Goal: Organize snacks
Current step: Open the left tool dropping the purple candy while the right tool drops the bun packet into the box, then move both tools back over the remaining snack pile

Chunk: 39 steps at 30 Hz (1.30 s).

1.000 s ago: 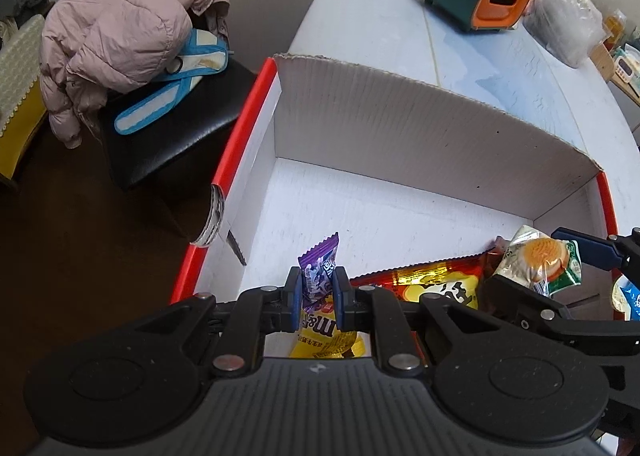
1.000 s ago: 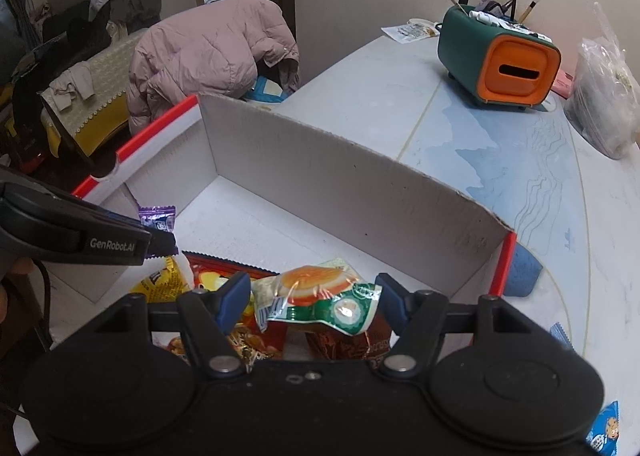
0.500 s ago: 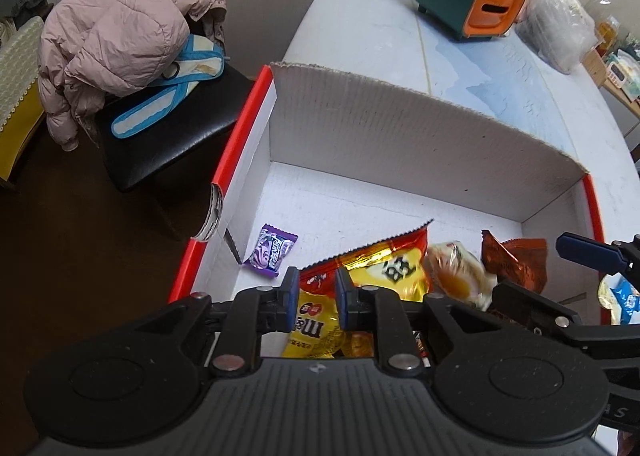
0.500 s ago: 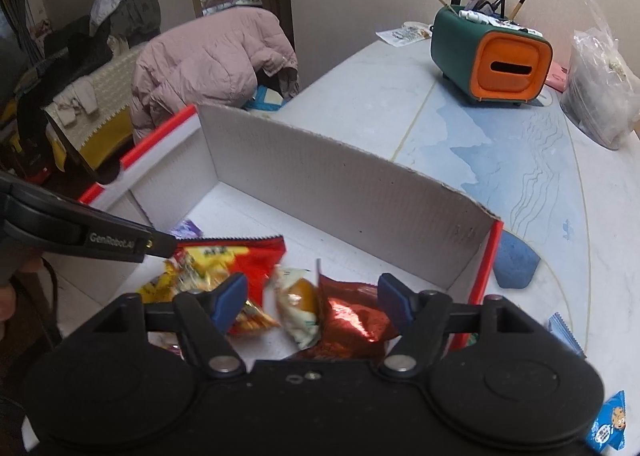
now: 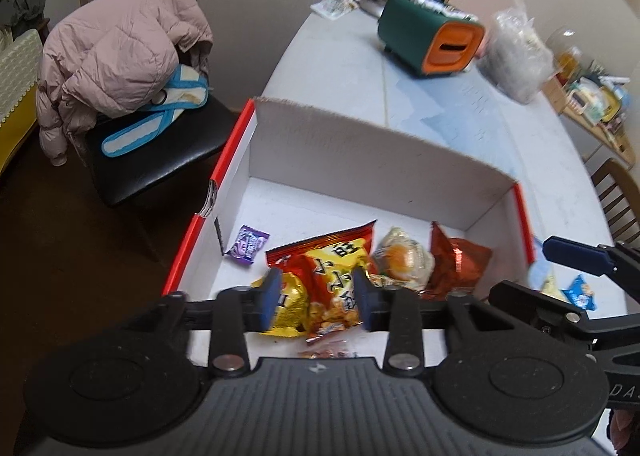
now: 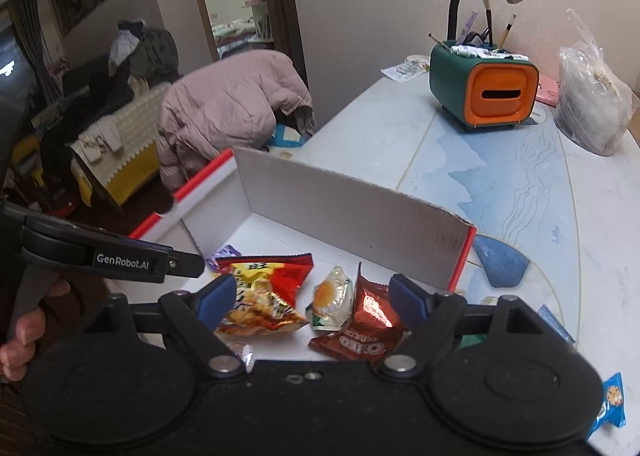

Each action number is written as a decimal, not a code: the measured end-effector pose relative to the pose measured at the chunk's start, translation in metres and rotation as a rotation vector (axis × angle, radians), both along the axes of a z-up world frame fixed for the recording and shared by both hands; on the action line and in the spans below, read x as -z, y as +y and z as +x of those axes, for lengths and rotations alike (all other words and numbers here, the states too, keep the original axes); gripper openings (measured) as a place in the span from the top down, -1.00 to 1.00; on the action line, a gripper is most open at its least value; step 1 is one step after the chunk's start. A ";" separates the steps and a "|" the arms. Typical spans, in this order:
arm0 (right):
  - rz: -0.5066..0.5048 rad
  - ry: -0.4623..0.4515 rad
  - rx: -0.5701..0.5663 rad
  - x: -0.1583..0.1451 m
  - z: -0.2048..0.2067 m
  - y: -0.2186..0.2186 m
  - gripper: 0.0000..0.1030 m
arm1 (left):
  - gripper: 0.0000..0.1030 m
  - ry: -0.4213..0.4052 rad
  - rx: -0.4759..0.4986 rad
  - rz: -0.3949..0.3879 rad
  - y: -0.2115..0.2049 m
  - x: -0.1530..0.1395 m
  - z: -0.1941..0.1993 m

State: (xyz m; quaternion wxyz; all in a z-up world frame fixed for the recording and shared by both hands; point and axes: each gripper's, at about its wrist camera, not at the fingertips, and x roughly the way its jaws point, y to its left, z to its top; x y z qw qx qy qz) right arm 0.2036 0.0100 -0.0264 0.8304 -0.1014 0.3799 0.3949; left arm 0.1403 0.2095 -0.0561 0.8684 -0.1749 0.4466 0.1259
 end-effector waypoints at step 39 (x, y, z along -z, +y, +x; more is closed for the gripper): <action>0.095 -0.048 0.140 -0.027 -0.035 -0.216 -0.99 | -0.94 -0.172 0.149 -0.064 -0.175 -0.030 -0.024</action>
